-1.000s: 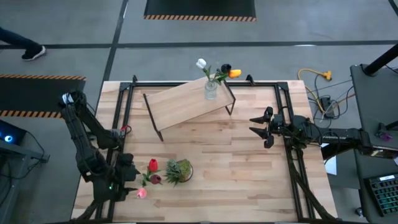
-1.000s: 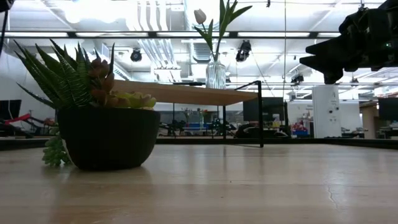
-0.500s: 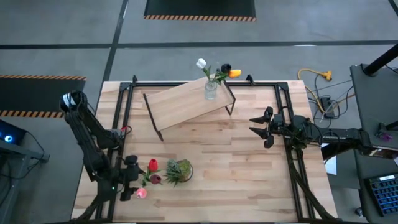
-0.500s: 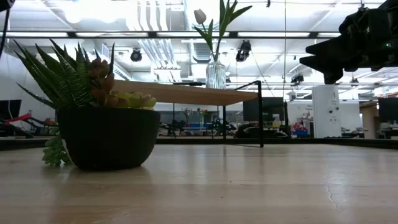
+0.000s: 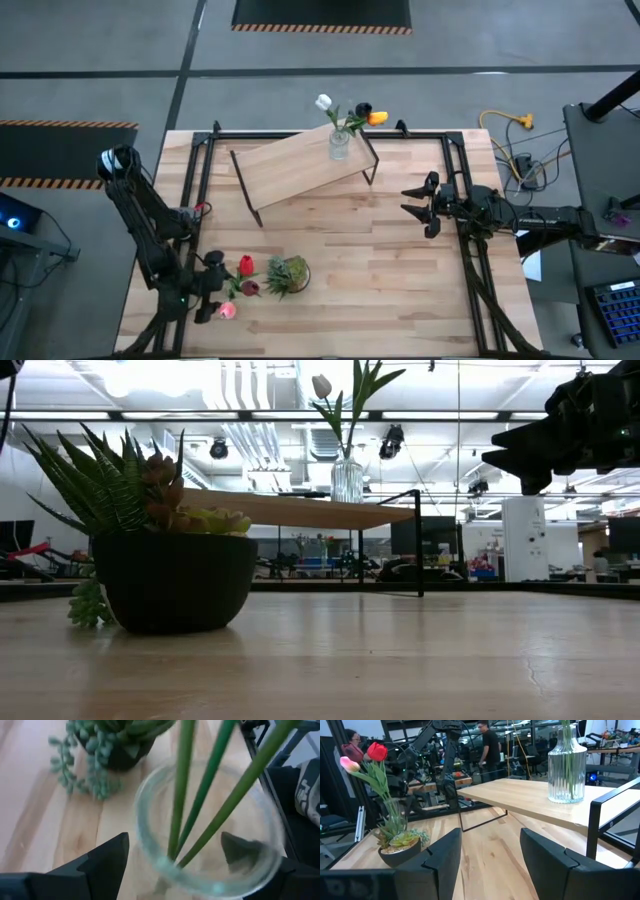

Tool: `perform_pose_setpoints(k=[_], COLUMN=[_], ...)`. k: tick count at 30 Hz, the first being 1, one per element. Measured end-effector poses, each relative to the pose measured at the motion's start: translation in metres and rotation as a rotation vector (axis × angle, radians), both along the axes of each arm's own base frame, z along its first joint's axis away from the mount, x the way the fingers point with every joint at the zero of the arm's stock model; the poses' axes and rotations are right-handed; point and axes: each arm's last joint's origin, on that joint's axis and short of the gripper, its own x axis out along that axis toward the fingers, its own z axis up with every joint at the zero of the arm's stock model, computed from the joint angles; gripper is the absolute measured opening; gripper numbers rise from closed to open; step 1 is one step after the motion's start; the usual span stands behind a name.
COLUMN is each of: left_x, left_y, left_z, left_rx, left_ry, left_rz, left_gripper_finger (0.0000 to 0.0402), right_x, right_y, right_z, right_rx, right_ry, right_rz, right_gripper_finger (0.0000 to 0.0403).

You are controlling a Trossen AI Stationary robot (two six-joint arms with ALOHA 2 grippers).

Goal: Pick and place flowers into a vace then onto a shelf
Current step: Put the transparent vase on the shelf

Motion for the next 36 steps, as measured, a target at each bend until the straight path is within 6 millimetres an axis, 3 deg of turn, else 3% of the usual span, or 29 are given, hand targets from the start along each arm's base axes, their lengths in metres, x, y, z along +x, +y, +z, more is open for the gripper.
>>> perform_pose_setpoints(k=[8, 19, 23, 29, 36], left_x=[0.001, 0.002, 0.004, 0.007, 0.022], left_y=[0.000, 0.000, 0.002, -0.001, 0.006], left_z=[0.002, 0.003, 0.009, 0.034, 0.097], left_rx=[0.054, 0.060, 0.050, 0.057, 0.100], left_ry=[-0.052, -0.088, -0.159, -0.253, -0.343], left_rz=[-0.013, 0.019, 0.083, 0.083, 0.143], left_gripper_finger=[0.0287, 0.0164, 0.0154, 0.0154, 0.0154], right_x=[0.000, 0.000, 0.000, 0.000, 0.000], right_y=[0.000, 0.000, 0.000, 0.000, 0.000], right_z=[0.000, 0.000, 0.000, 0.000, 0.000], right_rx=[-0.010, -0.015, -0.015, -0.018, -0.017], right_ry=[0.001, 0.002, 0.002, 0.002, 0.002], right_rz=[0.000, -0.001, -0.001, -0.001, -0.001], right_gripper_finger=[0.0194, 0.0194, 0.0194, 0.0194, 0.0194])
